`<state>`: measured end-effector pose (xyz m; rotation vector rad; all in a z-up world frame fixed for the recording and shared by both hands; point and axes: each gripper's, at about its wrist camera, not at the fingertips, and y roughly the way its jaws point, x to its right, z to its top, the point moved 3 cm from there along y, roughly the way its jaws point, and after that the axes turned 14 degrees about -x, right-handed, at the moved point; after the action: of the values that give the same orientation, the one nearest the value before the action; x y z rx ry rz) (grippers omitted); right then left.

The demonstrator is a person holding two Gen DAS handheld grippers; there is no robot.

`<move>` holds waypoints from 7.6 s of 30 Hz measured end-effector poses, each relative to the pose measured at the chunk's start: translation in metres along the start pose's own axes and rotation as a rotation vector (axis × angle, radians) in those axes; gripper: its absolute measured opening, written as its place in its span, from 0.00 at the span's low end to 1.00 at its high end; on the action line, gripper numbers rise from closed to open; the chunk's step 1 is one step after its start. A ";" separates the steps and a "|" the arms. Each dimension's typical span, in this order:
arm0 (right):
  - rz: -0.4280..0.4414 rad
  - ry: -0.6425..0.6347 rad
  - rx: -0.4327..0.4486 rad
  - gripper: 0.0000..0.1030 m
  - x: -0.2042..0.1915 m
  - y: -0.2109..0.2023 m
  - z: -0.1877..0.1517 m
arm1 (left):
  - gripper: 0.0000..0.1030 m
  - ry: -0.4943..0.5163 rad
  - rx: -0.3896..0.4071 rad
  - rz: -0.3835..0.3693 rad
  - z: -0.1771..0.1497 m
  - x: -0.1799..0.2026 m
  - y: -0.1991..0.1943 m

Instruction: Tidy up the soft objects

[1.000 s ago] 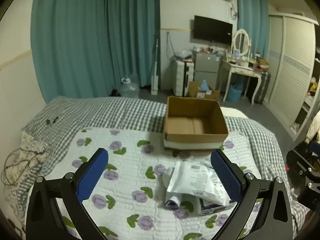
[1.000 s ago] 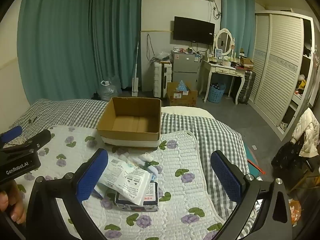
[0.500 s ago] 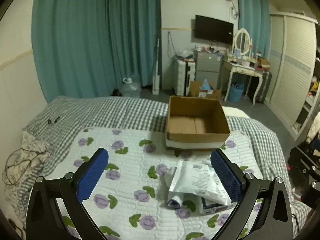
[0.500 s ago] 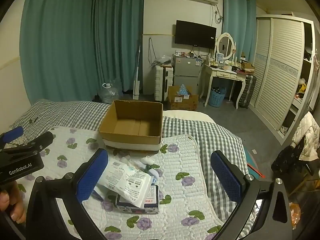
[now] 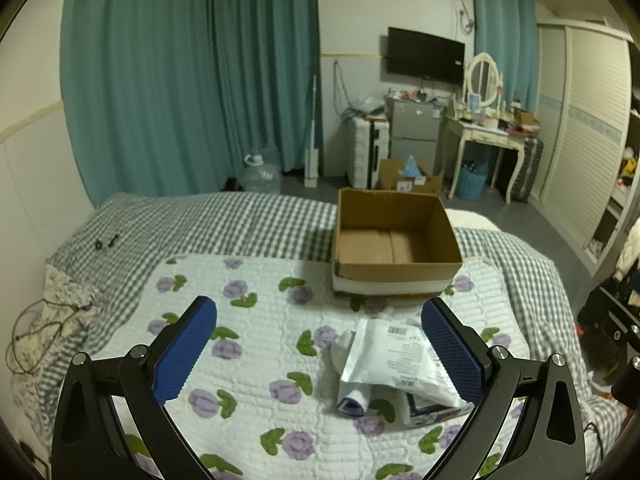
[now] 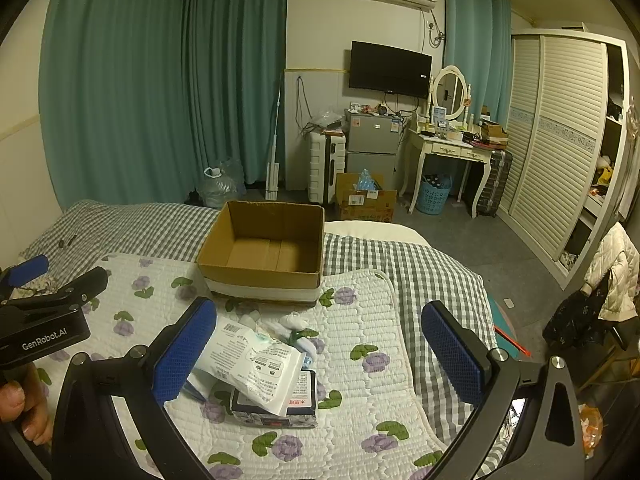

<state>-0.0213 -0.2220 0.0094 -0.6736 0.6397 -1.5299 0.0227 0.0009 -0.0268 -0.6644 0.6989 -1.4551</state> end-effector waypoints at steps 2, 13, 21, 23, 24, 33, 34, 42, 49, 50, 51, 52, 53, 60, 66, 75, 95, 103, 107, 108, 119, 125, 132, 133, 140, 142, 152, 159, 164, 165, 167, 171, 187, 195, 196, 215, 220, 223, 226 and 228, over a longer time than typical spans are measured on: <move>0.002 0.002 0.001 1.00 0.001 0.000 -0.001 | 1.00 0.003 -0.003 -0.004 0.001 0.000 0.001; 0.006 -0.017 -0.002 1.00 -0.005 0.000 -0.004 | 1.00 0.007 0.002 -0.010 0.001 0.001 0.001; 0.008 -0.014 -0.004 1.00 -0.007 0.001 -0.004 | 1.00 0.008 -0.004 -0.011 0.000 0.001 0.002; 0.016 -0.012 -0.005 1.00 -0.009 0.002 -0.005 | 1.00 0.009 -0.005 -0.009 0.000 0.001 0.002; 0.026 -0.008 -0.006 1.00 -0.009 0.002 -0.005 | 1.00 0.009 -0.004 -0.008 0.000 0.000 0.003; 0.044 0.002 -0.019 1.00 -0.006 0.007 -0.009 | 1.00 0.006 -0.010 -0.005 -0.003 -0.003 0.005; 0.047 0.003 -0.021 1.00 -0.007 0.008 -0.009 | 1.00 0.006 -0.010 -0.005 -0.003 -0.003 0.005; 0.038 -0.007 -0.030 1.00 -0.005 0.012 -0.011 | 1.00 0.003 -0.017 -0.002 -0.008 -0.006 0.009; 0.054 -0.025 -0.039 1.00 -0.010 0.018 -0.013 | 1.00 0.000 -0.039 -0.002 -0.011 -0.009 0.018; 0.063 -0.026 -0.040 1.00 -0.011 0.019 -0.013 | 1.00 -0.001 -0.039 -0.003 -0.011 -0.009 0.018; 0.070 -0.027 -0.041 1.00 -0.012 0.019 -0.013 | 1.00 -0.002 -0.039 -0.003 -0.011 -0.009 0.018; 0.073 -0.029 -0.042 1.00 -0.012 0.020 -0.013 | 1.00 -0.002 -0.041 -0.003 -0.012 -0.009 0.019; 0.070 -0.033 -0.043 1.00 -0.013 0.022 -0.013 | 1.00 -0.001 -0.041 -0.003 -0.012 -0.009 0.019; 0.052 -0.056 -0.070 1.00 -0.020 0.035 -0.018 | 1.00 -0.006 -0.057 -0.003 -0.013 -0.012 0.027; 0.055 -0.090 -0.097 1.00 -0.032 0.051 -0.022 | 1.00 -0.006 -0.078 -0.012 -0.011 -0.019 0.040; 0.085 -0.191 -0.225 1.00 -0.060 0.118 -0.043 | 0.97 0.053 -0.208 -0.001 -0.045 -0.024 0.090; 0.066 -0.388 -0.382 0.35 -0.097 0.243 -0.065 | 0.92 0.118 -0.398 -0.068 -0.080 -0.009 0.172; 0.120 -0.172 -0.360 0.27 -0.039 0.231 -0.050 | 0.92 0.117 -0.400 -0.075 -0.067 0.028 0.223; 0.142 -0.140 -0.356 0.27 -0.030 0.224 -0.053 | 0.92 0.080 -0.453 -0.094 -0.069 0.032 0.253; 0.147 -0.137 -0.358 0.27 -0.030 0.224 -0.054 | 0.92 0.065 -0.463 -0.107 -0.069 0.031 0.258; 0.130 -0.116 -0.318 0.27 -0.032 0.199 -0.066 | 0.32 0.085 -0.338 -0.131 -0.063 0.018 0.223; 0.115 -0.110 -0.266 0.27 -0.032 0.167 -0.066 | 0.31 0.076 -0.260 -0.152 -0.060 0.001 0.178; 0.105 -0.092 -0.171 0.27 -0.033 0.121 -0.057 | 0.31 0.071 -0.147 -0.168 -0.052 -0.006 0.116; 0.106 -0.088 -0.154 0.27 -0.033 0.113 -0.054 | 0.31 0.071 -0.128 -0.173 -0.050 -0.008 0.104; 0.107 -0.068 -0.007 0.26 -0.035 0.052 -0.027 | 0.31 0.077 0.017 -0.202 -0.025 -0.017 0.031; 0.105 -0.066 0.027 0.26 -0.035 0.036 -0.019 | 0.31 0.077 0.055 -0.205 -0.017 -0.018 0.015; 0.091 -0.081 0.105 0.16 -0.032 0.002 0.017 | 0.31 0.104 0.162 -0.231 0.018 -0.017 -0.013; 0.108 -0.102 0.147 0.15 -0.033 0.002 0.040 | 0.31 0.102 0.167 -0.235 0.042 -0.013 0.005; 0.107 -0.101 0.172 0.15 -0.035 0.015 0.068 | 0.31 0.114 0.175 -0.226 0.070 -0.005 0.024; 0.107 -0.101 0.177 0.15 -0.036 0.018 0.073 | 0.31 0.117 0.174 -0.222 0.076 -0.003 0.030; 0.108 -0.099 0.187 0.15 -0.037 0.027 0.086 | 0.31 0.118 0.166 -0.228 0.089 0.000 0.045; 0.116 -0.094 0.191 0.15 -0.040 0.053 0.113 | 0.31 0.110 0.131 -0.236 0.116 0.007 0.081; 0.130 -0.097 -0.025 0.15 -0.046 0.251 0.142 | 0.31 0.125 -0.122 -0.222 0.140 0.053 0.250; 0.124 -0.100 -0.085 0.43 -0.045 0.297 0.135 | 0.44 0.093 -0.206 -0.208 0.140 0.054 0.277; 0.126 -0.098 -0.081 0.46 -0.043 0.295 0.133 | 0.45 0.085 -0.219 -0.202 0.141 0.053 0.276; 0.085 -0.026 0.055 0.56 0.000 0.151 0.131 | 0.85 0.114 -0.143 -0.177 0.138 0.045 0.178; 0.071 -0.033 0.119 0.77 0.004 0.098 0.124 | 0.85 0.085 -0.031 -0.172 0.137 0.029 0.114; 0.066 -0.033 0.153 0.90 0.003 0.067 0.117 | 0.88 0.065 0.026 -0.169 0.133 0.018 0.077; 0.059 -0.038 0.183 0.92 0.003 0.036 0.109 | 0.88 0.053 0.084 -0.167 0.124 0.007 0.041; 0.045 -0.038 0.203 0.94 0.002 0.016 0.104 | 0.88 0.053 0.114 -0.168 0.119 0.002 0.022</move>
<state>0.0661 -0.2257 0.0671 -0.5289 0.4602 -1.5129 0.1279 -0.0032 0.0326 -0.6095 0.6078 -1.6600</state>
